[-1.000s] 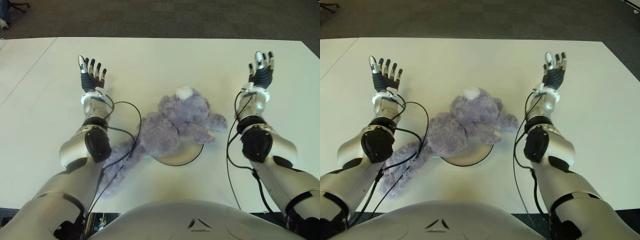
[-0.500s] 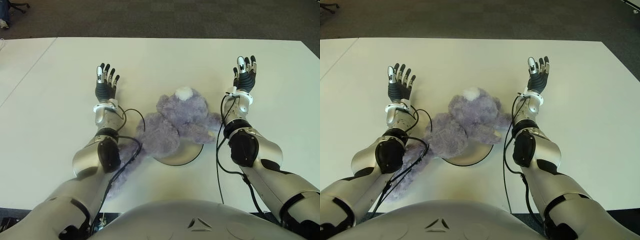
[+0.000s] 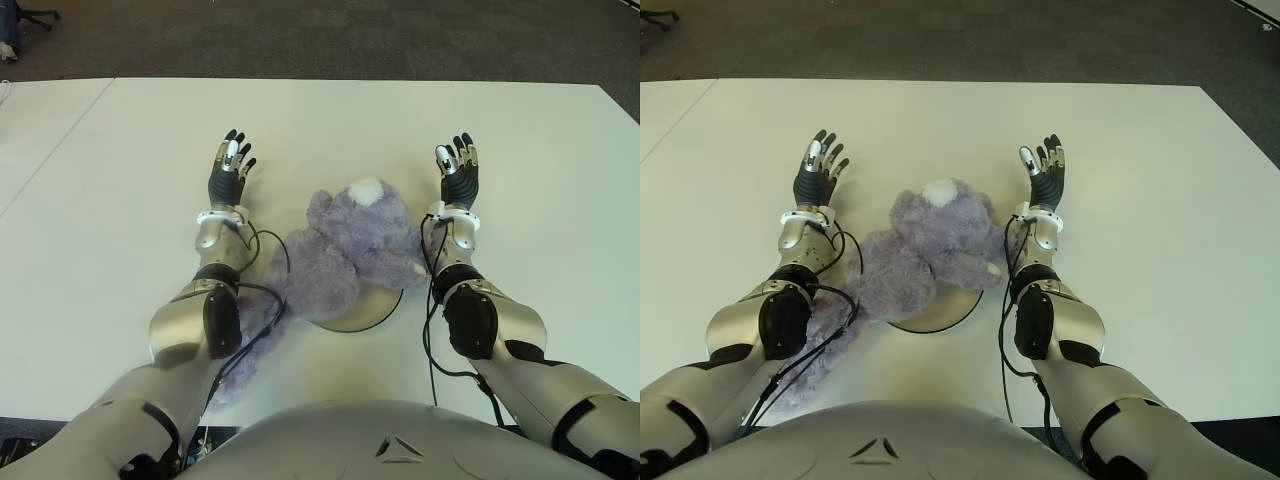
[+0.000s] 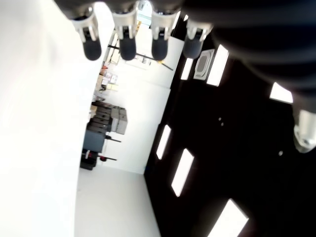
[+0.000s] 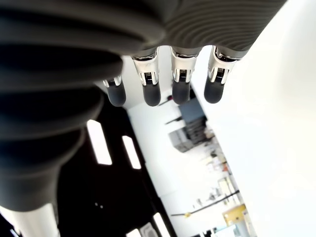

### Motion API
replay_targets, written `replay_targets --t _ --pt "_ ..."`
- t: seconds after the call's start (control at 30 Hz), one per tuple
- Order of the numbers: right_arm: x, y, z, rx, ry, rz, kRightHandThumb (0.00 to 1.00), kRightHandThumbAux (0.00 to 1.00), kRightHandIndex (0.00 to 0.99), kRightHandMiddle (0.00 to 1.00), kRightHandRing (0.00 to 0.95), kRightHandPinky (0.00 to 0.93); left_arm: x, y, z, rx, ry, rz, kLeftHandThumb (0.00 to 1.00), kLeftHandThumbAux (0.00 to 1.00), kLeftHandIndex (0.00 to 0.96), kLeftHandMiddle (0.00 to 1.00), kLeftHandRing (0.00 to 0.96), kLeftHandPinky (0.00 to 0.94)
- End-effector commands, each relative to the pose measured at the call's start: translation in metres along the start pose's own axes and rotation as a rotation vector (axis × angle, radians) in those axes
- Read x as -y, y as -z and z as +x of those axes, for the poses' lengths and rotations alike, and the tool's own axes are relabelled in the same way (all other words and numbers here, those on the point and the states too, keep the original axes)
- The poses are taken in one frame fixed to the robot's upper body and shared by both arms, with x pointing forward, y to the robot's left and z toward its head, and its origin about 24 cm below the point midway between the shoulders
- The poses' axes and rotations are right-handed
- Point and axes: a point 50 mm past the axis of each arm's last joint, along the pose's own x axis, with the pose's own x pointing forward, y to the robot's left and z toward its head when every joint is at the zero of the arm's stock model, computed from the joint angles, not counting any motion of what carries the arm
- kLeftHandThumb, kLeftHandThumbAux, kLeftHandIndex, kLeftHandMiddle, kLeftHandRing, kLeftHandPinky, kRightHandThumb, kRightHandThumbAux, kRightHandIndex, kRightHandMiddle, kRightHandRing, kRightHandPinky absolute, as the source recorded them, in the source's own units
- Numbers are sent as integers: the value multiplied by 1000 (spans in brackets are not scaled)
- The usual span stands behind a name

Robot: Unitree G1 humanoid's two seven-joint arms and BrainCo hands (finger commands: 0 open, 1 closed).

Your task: Put the doll into the plate.

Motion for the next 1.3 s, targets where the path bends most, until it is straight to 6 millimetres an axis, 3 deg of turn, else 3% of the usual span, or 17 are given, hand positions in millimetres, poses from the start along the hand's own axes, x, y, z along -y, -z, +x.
replay_targets --t 0.03,0.47,0.87,1.3 --pt "11 45 -35 -215 15 -102 0 706 88 75 64 79 1 47 -40 -164 -48 95 0 410 0 0 0 0" --pt "11 72 -59 -378 -10 -248 0 613 125 74 55 63 -8 76 -59 -430 -143 239 0 497 65 56 46 90" --pt "30 87 -75 -518 -44 -299 0 606 89 53 27 26 3 74 -56 -377 -126 309 0 521 63 84 85 120" --pt "26 85 -70 -535 -43 -275 0 641 80 61 39 68 -3 74 -56 -402 -137 290 0 568 63 105 104 136"
